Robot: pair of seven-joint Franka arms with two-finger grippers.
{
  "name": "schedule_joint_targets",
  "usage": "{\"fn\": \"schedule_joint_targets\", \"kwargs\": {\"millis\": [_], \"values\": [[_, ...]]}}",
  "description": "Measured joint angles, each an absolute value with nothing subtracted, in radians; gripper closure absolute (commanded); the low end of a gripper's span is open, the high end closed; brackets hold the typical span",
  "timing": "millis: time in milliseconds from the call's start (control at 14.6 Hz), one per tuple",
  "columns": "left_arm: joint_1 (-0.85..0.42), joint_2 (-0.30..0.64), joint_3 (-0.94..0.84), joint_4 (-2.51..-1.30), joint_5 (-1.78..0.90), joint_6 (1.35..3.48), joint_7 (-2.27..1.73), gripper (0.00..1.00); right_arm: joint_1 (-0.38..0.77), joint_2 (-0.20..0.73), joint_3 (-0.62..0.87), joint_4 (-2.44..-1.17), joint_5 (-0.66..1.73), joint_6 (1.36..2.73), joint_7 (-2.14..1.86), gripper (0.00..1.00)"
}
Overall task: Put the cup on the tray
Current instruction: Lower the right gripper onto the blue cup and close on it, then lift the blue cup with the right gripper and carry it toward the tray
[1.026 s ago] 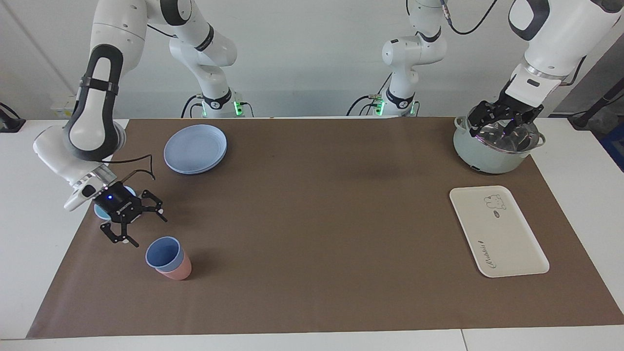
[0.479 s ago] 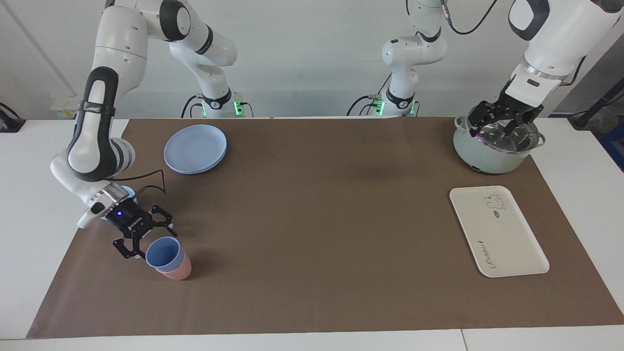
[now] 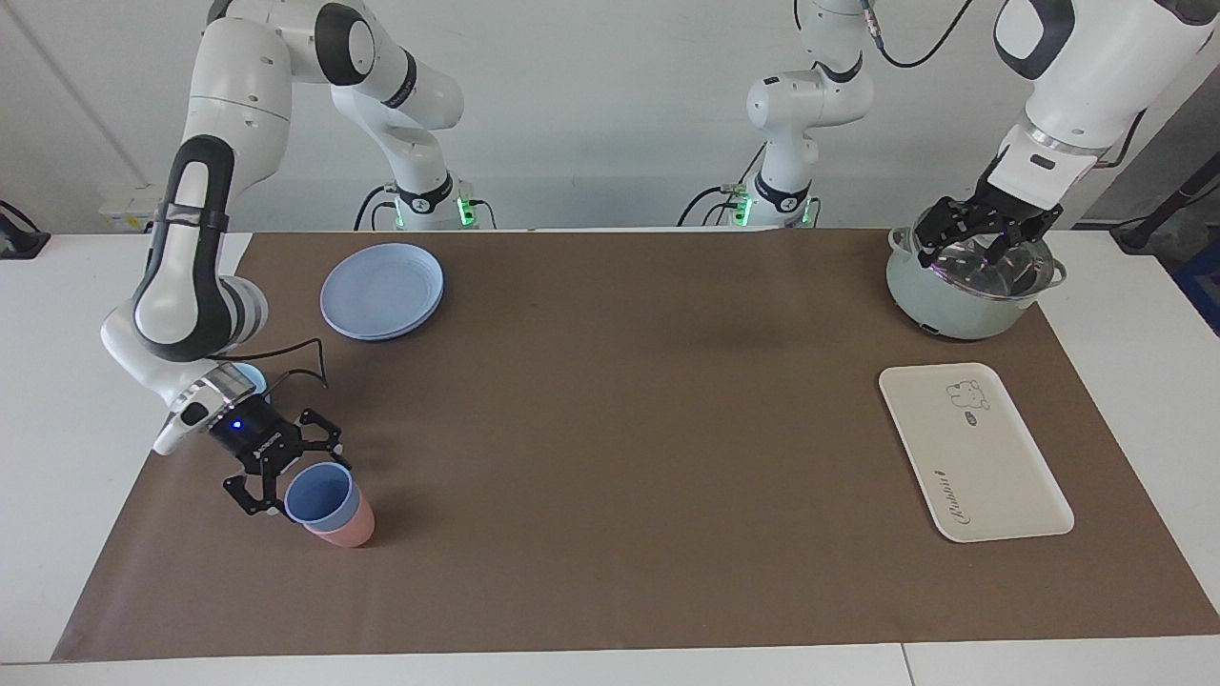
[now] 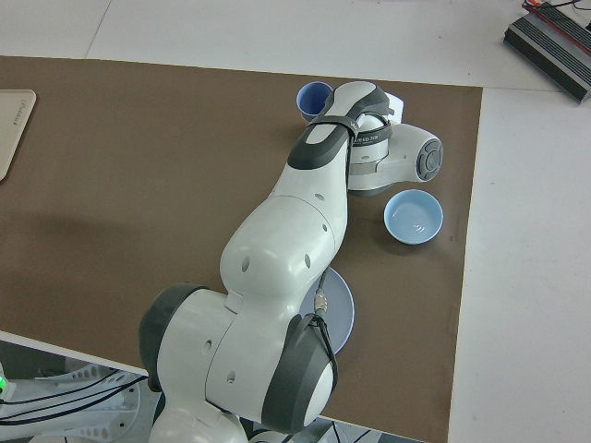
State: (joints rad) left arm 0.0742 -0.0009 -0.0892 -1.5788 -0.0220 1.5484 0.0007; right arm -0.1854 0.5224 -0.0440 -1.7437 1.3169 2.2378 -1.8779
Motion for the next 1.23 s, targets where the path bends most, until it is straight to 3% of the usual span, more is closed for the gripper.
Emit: {"fn": "schedule_joint_targets", "kwargs": {"millis": [684, 752, 821, 889, 1231], "values": [[0.074, -0.001, -0.089, -1.579, -0.022, 1.548, 0.001, 0.00, -0.139, 0.555, -0.039, -1.709, 1.365, 2.286, -1.894, 0.00], [0.074, -0.001, -0.089, -1.579, -0.022, 1.548, 0.001, 0.00, -0.139, 0.556, -0.039, -1.709, 1.365, 2.294, -1.894, 0.26], [0.074, -0.001, -0.089, -1.579, -0.022, 1.548, 0.001, 0.00, -0.139, 0.557, -0.039, -1.709, 1.366, 2.299, -1.894, 0.96], [0.074, -0.001, -0.089, -1.579, -0.022, 1.548, 0.001, 0.00, -0.139, 0.558, -0.039, -1.708, 1.366, 2.299, -1.894, 1.00], [0.074, -0.001, -0.089, -1.579, -0.022, 1.548, 0.001, 0.00, -0.134, 0.559, -0.026, -1.687, 1.369, 2.300, -1.866, 1.00]]}}
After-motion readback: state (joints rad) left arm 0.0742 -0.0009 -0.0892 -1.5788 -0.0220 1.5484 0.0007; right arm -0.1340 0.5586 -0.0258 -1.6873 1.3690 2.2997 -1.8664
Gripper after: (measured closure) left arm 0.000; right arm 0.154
